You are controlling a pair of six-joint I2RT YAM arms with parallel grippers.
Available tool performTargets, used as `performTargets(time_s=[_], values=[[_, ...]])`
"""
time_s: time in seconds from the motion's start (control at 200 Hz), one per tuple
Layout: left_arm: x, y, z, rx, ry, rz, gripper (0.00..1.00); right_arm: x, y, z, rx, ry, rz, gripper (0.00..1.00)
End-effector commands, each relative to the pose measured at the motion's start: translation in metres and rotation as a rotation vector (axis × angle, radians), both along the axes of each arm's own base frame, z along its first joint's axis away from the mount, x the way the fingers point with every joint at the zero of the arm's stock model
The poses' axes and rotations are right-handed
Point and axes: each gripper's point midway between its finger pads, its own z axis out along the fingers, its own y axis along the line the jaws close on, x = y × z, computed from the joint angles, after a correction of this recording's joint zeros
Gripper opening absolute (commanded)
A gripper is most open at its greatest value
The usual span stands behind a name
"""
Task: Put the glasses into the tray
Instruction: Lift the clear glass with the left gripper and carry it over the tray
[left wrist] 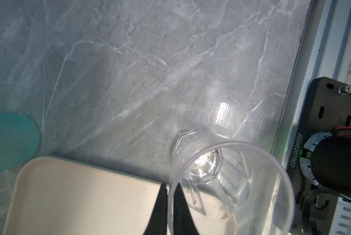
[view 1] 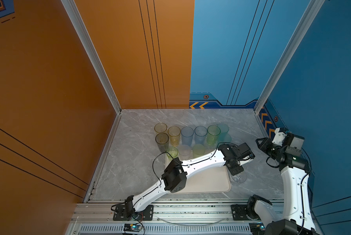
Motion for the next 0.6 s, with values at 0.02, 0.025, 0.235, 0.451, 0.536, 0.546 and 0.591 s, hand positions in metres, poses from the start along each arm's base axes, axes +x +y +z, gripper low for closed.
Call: performTargets(time_s=[0.02,0.025,0.235,0.451,0.536,0.546,0.591], values=[[0.005,0.001,0.048,-0.096,-0.001,-0.004,0.00,0.000,0.001,0.000,0.015,-0.011,0.002,0.34],[0.006,0.001,0.048,-0.096,-0.001,-0.002,0.00,0.000,0.001,0.000,0.015,-0.011,0.002,0.34],[0.016,0.007,0.063,-0.118,-0.027,0.021,0.00,0.001,0.001,-0.001,0.019,-0.011,0.003,0.34],[0.029,0.020,0.073,-0.117,-0.048,0.053,0.00,0.001,0.001,-0.001,0.020,-0.012,0.005,0.34],[0.035,0.030,0.075,-0.104,-0.057,0.074,0.00,0.001,0.001,-0.001,0.020,-0.013,0.006,0.34],[0.036,0.031,0.075,-0.102,-0.058,0.077,0.00,0.001,0.001,-0.001,0.020,-0.012,0.006,0.34],[0.041,0.038,0.074,-0.088,-0.061,0.091,0.00,0.001,0.002,-0.001,0.021,-0.012,0.007,0.34]])
